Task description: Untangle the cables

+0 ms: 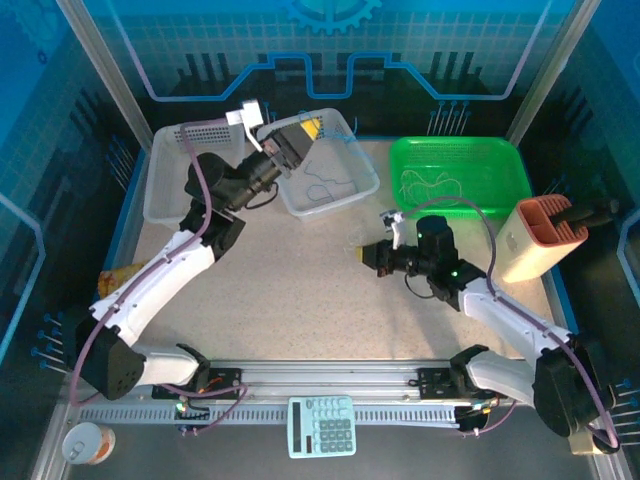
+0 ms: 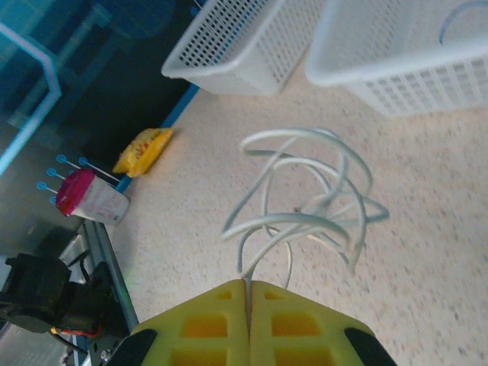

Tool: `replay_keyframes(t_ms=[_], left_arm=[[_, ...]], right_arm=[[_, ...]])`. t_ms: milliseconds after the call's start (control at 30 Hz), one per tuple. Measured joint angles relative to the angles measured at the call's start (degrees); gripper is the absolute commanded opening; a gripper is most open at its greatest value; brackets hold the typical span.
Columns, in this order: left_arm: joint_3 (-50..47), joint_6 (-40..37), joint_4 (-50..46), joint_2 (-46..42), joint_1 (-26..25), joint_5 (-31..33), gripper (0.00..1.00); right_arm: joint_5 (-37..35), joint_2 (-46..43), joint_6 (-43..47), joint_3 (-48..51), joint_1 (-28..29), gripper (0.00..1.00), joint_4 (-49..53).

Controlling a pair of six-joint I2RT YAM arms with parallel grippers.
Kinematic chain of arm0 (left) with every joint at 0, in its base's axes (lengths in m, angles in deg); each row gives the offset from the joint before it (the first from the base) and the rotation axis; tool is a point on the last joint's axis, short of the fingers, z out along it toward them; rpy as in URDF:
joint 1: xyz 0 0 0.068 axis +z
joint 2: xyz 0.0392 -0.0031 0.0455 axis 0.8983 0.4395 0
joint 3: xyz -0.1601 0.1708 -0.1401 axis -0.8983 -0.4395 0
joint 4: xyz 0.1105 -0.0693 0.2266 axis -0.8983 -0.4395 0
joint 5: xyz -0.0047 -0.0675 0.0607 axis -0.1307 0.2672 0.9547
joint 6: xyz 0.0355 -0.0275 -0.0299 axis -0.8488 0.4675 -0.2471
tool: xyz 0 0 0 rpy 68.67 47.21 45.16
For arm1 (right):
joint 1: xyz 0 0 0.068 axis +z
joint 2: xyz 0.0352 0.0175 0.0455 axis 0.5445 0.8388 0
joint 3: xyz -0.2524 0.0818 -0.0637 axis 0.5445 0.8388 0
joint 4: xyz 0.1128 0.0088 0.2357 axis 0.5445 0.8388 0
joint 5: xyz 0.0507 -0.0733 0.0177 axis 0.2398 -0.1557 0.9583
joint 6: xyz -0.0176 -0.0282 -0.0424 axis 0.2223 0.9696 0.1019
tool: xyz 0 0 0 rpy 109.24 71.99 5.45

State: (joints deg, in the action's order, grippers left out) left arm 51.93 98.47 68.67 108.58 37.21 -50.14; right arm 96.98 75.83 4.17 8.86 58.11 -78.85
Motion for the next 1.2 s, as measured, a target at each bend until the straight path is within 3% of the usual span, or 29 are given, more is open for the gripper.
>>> replay_keyframes(t_ms=[267, 700, 733, 767, 867, 967, 1067, 1200], left_arm=[[9.88, -1.99, -4.04, 11.89, 7.39, 0.39, 0.00], [16.83, -9.77, -14.62, 29.94, 10.32, 5.60, 0.00], [17.44, -10.60, -15.87, 30.77, 10.45, 6.05, 0.04], [18.32, -11.54, -17.31, 31.69, 10.62, 6.40, 0.14], [20.81, -14.01, -21.57, 33.57, 11.21, 6.75, 0.60], [21.40, -16.22, -24.46, 33.68, 11.63, 7.76, 0.87], [21.40, -18.05, -26.27, 33.68, 11.91, 8.79, 0.99], [21.22, -19.47, -28.00, 32.96, 12.37, 9.16, 0.99]], right_arm=[[-2.93, -8.87, 0.00, 5.79, 0.00, 0.00, 5.33], [-6.47, -22.12, -0.44, 4.94, 0.00, 0.00, 16.26], [-6.47, -22.25, -0.46, 4.46, 0.00, 0.00, 16.79], [-6.47, -22.32, -0.46, 3.91, 0.00, 0.00, 17.31], [-6.47, -22.34, -0.46, 2.51, 0.00, 0.00, 18.25], [-6.47, -22.36, -0.46, 1.42, 0.00, 0.00, 19.15], [-6.47, -22.34, -0.46, 0.87, 0.00, 0.00, 19.34], [-6.45, -22.01, -0.46, 0.39, 0.00, 0.00, 19.32]])
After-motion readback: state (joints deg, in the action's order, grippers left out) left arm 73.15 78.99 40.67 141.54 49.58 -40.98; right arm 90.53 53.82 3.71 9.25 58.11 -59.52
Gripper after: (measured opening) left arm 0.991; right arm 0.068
